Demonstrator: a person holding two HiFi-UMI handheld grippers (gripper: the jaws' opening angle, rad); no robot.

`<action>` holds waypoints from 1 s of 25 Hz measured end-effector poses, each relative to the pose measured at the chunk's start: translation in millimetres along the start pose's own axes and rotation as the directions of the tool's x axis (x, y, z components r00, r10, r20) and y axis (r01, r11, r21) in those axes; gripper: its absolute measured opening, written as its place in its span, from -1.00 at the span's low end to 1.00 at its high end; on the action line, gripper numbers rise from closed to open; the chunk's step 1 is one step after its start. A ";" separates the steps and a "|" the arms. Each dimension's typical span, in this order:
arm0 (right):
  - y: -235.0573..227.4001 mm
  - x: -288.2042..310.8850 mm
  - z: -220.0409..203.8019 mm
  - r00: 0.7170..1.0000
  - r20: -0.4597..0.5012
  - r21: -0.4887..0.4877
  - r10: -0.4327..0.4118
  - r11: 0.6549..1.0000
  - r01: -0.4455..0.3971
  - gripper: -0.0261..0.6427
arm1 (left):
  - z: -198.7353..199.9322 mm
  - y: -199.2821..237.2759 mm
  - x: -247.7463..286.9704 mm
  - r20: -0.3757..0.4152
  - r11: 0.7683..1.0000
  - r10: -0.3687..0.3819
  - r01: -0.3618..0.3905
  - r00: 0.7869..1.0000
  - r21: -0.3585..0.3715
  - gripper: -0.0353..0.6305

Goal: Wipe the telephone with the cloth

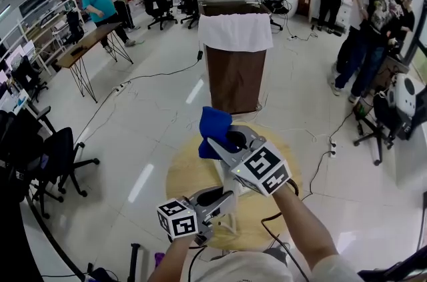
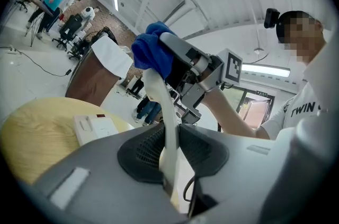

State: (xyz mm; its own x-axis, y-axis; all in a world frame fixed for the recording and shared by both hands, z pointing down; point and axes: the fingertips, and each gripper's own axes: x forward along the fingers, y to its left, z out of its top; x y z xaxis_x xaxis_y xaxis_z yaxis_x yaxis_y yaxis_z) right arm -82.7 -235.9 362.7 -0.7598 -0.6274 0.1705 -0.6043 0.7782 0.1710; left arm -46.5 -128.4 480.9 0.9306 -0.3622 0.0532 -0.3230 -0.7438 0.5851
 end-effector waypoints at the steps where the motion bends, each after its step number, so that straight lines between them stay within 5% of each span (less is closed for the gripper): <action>1: -4.6 -1.3 -0.1 1.000 0.005 0.009 -0.014 1.000 0.014 -0.73 | 0.2 -0.1 -0.2 0.003 1.000 -0.001 0.001 1.000 -0.001 -0.65; 25: -58.6 -49.8 -30.0 0.980 0.002 0.122 -0.197 0.973 0.195 -0.73 | 9.2 -11.4 -1.9 0.038 1.000 -0.014 0.013 0.999 0.016 -0.65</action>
State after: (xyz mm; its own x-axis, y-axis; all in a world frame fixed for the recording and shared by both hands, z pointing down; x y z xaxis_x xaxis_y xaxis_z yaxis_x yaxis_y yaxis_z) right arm -2.2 -251.1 373.2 -0.6263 -0.7683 0.1319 -0.7656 0.6381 0.0812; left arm -46.1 -124.3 466.7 0.9276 -0.3733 0.0141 -0.3136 -0.7576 0.5724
